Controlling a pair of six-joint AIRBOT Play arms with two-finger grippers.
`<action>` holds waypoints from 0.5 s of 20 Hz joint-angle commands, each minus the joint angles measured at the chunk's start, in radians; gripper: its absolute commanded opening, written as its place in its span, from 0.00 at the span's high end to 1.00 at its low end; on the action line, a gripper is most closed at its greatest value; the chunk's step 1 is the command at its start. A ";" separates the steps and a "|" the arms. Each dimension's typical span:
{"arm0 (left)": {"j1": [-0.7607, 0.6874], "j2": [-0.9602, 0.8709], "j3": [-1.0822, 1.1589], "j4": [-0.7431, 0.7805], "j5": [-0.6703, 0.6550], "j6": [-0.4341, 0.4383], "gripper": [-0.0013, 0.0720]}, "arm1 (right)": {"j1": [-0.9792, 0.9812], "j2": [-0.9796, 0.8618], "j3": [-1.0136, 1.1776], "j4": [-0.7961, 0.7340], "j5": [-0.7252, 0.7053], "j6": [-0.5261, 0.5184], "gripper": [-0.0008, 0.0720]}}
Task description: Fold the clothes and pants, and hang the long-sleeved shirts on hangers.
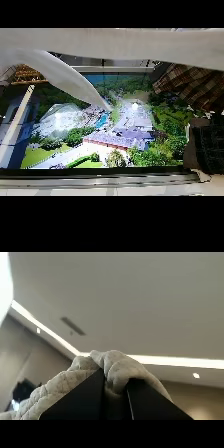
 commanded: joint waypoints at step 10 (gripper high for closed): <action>0.260 0.056 0.004 0.885 -0.359 -0.093 0.93 | -0.066 0.017 0.052 0.093 0.473 -0.019 0.95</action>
